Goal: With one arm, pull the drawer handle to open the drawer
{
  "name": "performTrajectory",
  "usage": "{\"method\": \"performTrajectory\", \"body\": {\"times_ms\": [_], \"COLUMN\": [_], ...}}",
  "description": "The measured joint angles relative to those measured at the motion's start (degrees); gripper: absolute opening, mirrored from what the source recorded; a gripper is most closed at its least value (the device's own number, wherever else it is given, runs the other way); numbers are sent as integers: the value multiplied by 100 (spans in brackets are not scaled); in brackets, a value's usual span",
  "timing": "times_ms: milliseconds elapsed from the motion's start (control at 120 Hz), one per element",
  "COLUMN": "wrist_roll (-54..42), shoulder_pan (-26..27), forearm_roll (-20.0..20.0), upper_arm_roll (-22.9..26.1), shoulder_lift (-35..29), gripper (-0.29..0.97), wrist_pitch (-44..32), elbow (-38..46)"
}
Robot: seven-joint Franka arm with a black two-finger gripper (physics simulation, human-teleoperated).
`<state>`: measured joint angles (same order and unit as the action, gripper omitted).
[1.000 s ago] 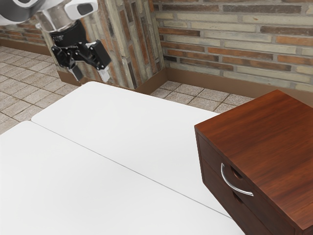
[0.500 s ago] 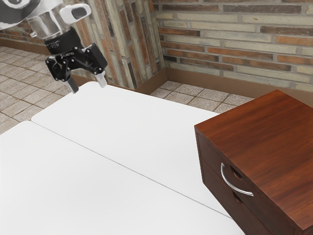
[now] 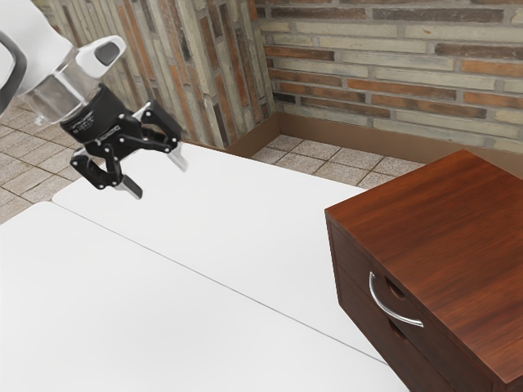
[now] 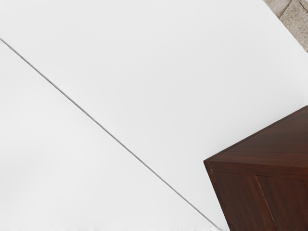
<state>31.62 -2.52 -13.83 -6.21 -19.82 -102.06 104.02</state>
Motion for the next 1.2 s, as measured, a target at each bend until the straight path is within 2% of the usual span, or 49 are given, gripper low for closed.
{"method": "performTrajectory", "body": {"times_ms": [67, 125, 300, 600, 817, 975, 1075, 1200], "wrist_roll": [250, 376, 746, 1824, 2461, 2940, 3200, 3460], "shoulder_pan": [-9, 1, 6, 6, -18, -30, -31, -38], "forearm_roll": [32, 278, 585, 22, -154, -324, -374, -300], "upper_arm_roll": [335, 653, 1025, 1246, 1297, 2174, 2456, 2550], "shoulder_lift": [-215, -272, -367, -370, -456, -358, -77, 6], "gripper": [59, 61, 65, 63, 46, 45, 50, 52], "wrist_pitch": [-138, -179, 36, 341, 676, 150, -293, -725], "elbow": [190, 198, 233, 392, 477, 589, 645, 713]}}
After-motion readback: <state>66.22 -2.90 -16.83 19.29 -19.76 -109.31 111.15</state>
